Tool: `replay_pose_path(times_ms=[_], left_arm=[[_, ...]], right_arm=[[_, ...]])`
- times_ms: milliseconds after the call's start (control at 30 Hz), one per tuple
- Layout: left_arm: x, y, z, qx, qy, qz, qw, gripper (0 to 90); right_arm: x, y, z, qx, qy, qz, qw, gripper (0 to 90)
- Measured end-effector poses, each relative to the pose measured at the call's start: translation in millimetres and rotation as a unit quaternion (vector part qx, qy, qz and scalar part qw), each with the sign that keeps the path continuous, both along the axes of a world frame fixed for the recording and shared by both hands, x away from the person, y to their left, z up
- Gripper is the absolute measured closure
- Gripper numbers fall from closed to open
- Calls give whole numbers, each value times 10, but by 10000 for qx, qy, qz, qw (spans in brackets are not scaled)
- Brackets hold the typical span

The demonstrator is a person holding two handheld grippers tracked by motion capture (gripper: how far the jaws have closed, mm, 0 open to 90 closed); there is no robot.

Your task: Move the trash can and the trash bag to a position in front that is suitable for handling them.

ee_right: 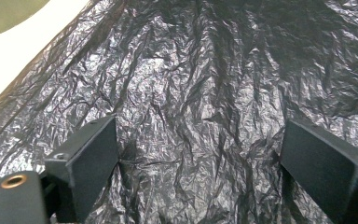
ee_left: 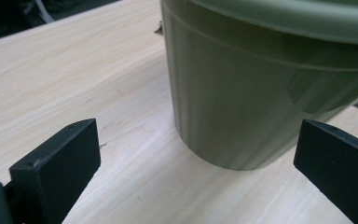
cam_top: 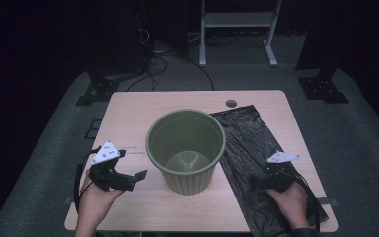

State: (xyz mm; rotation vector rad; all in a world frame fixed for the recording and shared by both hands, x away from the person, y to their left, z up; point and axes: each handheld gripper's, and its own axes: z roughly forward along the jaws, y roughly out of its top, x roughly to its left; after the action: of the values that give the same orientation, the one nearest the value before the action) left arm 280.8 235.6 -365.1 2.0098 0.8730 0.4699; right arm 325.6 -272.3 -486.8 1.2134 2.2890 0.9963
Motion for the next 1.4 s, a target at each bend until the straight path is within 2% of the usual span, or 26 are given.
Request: replay_pose_path(times_ms=[67,133,167,200,467,567,633,700,800,867,933,967,1100,1300,1333,1400], left_arm=[[49,40,-110,-10,-25,76,10000,0],[69,53,-152,-11,-20,114,9999,0],[111,67,-238,1,-9,166,9999,0],[111,67,-238,1,-9,166,9999,0],[290,14,-580,91,172,322,9993,0],[324,-17,-658,58,229,326,9992,0],[376,-35,-759,109,299,219,9993,0],[390,-39,-788,100,313,205,9992,0],[446,-40,-880,215,339,182,9990,0],[452,-40,-901,221,281,167,9992,0],[478,-34,-954,142,318,133,9993,0],[501,-32,-1007,275,357,155,9989,0],[532,-33,-1077,473,414,170,9979,0],[567,-35,-1147,623,435,133,9970,0],[585,-38,-1169,651,522,122,9964,0],[578,-39,-1167,663,469,127,9966,0]], right_arm=[[0,0,0,0,0,0,10000,104],[0,0,0,1,2,0,10000,104],[0,0,0,1,2,0,10000,104],[0,0,0,1,2,0,10000,104],[-1,1,0,6,4,-5,10000,104],[-1,1,0,6,3,-4,10000,104],[-1,1,1,7,4,-4,10000,104],[-1,1,0,6,3,-3,10000,104],[-1,1,1,7,4,-5,10000,104],[-1,1,1,7,4,-5,10000,104],[-1,1,1,6,4,-5,10000,104],[-1,1,1,7,5,-5,10000,104],[-2,2,0,9,5,-12,10000,104],[-3,1,0,8,4,-13,10000,103],[-3,1,0,8,4,-13,10000,104],[-3,1,0,7,4,-13,10000,104]])
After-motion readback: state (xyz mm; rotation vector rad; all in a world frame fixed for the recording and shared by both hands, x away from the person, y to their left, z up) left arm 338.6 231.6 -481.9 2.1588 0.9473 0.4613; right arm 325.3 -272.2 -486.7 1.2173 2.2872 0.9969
